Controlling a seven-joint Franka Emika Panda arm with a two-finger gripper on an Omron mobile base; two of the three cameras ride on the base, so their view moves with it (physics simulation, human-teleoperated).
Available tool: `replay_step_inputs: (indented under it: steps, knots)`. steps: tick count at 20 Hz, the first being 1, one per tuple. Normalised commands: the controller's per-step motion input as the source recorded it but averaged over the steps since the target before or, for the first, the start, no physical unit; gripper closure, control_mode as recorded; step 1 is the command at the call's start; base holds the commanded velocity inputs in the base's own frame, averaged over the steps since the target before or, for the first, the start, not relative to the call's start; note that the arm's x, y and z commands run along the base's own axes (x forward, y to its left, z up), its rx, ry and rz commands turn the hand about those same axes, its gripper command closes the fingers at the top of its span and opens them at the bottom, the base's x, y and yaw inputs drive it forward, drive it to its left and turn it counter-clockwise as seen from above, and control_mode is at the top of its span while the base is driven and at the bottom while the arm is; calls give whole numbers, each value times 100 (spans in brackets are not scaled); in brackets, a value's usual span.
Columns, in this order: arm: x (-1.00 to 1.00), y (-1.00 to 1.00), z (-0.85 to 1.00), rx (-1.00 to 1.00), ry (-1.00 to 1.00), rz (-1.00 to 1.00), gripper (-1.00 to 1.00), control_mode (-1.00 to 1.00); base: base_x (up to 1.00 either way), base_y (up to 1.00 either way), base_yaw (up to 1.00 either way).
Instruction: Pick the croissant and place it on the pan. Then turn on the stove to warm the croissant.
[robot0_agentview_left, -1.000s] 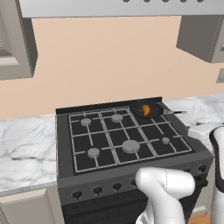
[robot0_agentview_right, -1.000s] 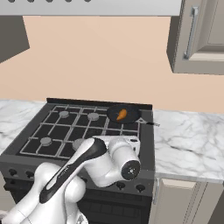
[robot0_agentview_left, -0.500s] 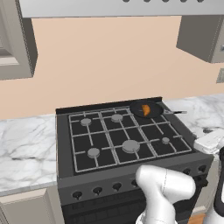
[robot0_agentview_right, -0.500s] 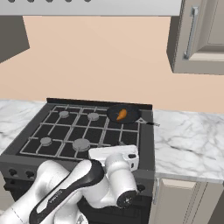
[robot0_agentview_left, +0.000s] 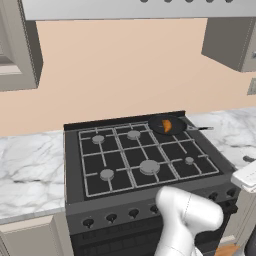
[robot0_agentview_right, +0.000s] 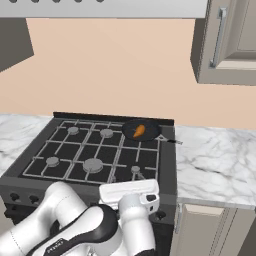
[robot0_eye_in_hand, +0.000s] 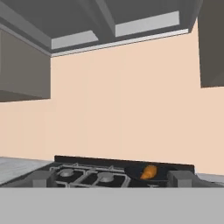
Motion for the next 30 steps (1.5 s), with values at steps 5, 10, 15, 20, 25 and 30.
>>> replay_step_inputs:
  steps: [5,10,15,20,25,30]
  knots:
    - [-24,-2,-24,-2,-1,-4,-100,-100,0,0,0]
    - [-18,0,-20,0,0,-5,-100,-100,0,0,0]
    - [-22,0,-15,0,0,-5,-100,-100,0,0,0]
    - [-21,0,-21,0,0,-3,-100,-100,0,0,0]
    - [-7,0,-34,0,0,-1,-100,-100,0,0,0]
    - [0,0,-27,0,0,0,-100,-100,0,0,0]
